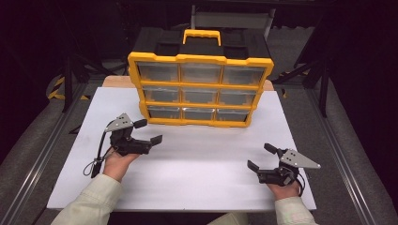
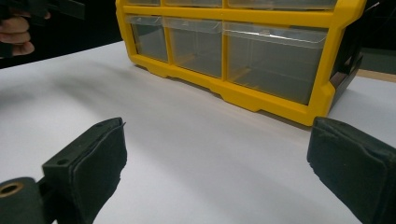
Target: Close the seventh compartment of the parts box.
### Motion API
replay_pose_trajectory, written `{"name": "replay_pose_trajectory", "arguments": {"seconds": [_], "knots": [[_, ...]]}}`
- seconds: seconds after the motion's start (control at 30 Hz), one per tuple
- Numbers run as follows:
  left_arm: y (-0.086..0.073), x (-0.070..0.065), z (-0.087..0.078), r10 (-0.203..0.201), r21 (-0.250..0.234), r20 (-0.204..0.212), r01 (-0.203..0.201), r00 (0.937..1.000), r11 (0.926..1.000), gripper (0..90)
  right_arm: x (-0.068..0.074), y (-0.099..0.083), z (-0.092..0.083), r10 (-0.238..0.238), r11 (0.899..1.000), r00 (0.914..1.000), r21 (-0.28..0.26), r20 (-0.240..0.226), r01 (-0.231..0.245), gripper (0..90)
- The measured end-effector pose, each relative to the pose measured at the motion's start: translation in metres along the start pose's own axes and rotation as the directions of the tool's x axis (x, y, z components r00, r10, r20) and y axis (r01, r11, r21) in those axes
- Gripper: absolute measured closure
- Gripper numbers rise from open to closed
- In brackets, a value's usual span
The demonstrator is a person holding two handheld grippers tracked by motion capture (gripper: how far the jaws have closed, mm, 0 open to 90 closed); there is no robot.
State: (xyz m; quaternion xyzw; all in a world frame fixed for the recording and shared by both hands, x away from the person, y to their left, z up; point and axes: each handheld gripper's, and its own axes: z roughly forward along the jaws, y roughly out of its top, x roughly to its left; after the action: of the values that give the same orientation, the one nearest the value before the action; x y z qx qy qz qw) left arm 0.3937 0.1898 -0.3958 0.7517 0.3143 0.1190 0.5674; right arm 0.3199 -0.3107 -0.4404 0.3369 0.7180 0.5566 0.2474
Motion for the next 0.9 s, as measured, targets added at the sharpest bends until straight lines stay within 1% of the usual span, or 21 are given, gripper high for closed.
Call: {"name": "replay_pose_trajectory", "arguments": {"seconds": [0.13,0.17,0.27,0.33,0.37,0.43,0.67,0.73,0.77,0.8,0.9], "knots": [[-0.002,-0.001,-0.016,0.001,-0.033,0.007,-0.001,1.0000,0.9995,4.1,0.000,0.000,0.001,-0.003,1.000,1.0000,0.002,0.003,0.003,5.1],[-0.003,-0.001,-0.020,0.011,-0.039,0.004,-0.011,0.9999,0.9992,4.0,0.001,0.000,0.001,-0.004,1.000,1.0000,0.003,0.003,0.004,5.1],[-0.007,-0.001,-0.029,0.023,-0.046,-0.004,-0.023,0.9997,0.9986,3.3,0.001,0.000,0.001,-0.005,1.000,1.0000,0.006,0.005,0.005,5.1],[-0.009,-0.001,-0.035,0.024,-0.048,-0.002,-0.024,0.9997,0.9985,2.7,0.001,0.000,0.001,-0.003,1.000,0.9999,0.005,0.010,0.003,4.7],[-0.012,0.000,-0.039,0.021,-0.057,0.000,-0.021,0.9998,0.9982,2.6,0.001,0.000,0.001,-0.005,1.000,0.9999,0.004,0.011,0.005,4.6],[-0.015,0.000,-0.045,0.017,-0.067,0.000,-0.017,0.9999,0.9976,2.2,0.001,0.000,0.001,-0.006,1.000,0.9999,0.007,0.014,0.006,4.5],[-0.025,0.001,-0.060,0.033,-0.086,-0.016,-0.034,0.9993,0.9957,1.4,0.001,0.000,0.001,-0.009,1.000,0.9999,0.003,0.013,0.009,3.4],[-0.029,0.001,-0.065,0.034,-0.102,-0.026,-0.037,0.9991,0.9941,1.4,0.001,0.000,0.001,-0.009,1.000,0.9998,0.004,0.018,0.009,3.0],[-0.031,0.001,-0.068,0.043,-0.107,-0.033,-0.046,0.9985,0.9932,1.5,0.001,0.000,0.001,-0.009,1.000,0.9998,0.004,0.018,0.009,2.8],[-0.034,0.001,-0.070,0.037,-0.120,-0.033,-0.041,0.9988,0.9919,1.6,0.001,0.000,0.001,-0.011,1.000,0.9998,0.003,0.016,0.011,2.8],[-0.041,0.002,-0.077,0.044,-0.134,-0.033,-0.048,0.9985,0.9899,1.7,0.002,0.000,0.001,-0.009,1.000,0.9999,0.001,0.013,0.009,2.2]]}}
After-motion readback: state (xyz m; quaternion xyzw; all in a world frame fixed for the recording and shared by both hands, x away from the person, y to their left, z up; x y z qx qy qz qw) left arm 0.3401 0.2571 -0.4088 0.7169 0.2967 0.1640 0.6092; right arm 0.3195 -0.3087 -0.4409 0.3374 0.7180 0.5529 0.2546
